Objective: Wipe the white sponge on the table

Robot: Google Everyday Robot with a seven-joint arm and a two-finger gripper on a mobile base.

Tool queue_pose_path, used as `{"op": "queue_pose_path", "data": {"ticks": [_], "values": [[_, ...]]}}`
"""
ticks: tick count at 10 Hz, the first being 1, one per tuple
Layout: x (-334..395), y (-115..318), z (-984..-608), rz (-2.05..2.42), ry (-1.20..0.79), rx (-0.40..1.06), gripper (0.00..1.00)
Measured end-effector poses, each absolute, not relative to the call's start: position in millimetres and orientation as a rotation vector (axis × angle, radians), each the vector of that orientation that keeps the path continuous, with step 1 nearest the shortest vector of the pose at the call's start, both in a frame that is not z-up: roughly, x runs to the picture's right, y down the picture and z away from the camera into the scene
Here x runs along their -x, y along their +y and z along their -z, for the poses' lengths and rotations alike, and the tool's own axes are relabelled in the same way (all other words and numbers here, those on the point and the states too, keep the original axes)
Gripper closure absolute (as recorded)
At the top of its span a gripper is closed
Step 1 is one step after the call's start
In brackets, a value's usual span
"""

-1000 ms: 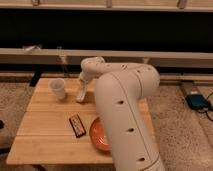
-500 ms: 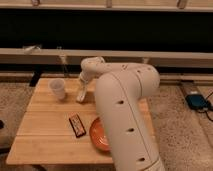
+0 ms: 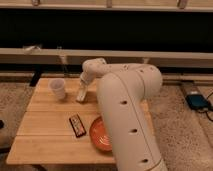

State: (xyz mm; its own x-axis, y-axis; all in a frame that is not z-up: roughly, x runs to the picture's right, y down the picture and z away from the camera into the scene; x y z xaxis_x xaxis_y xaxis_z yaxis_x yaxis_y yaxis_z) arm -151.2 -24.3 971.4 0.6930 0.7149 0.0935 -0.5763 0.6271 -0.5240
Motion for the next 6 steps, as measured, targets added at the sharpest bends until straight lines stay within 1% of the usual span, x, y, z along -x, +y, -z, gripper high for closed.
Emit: {"op": "queue_pose_path", "data": {"ticks": [4,6], "values": [[158.1,-34.1,-982.6,-0.798,-0.338,0.431,1.00],[147.3,-41.9,-989.5,-0.829,-0.324,0.406,1.00]]}}
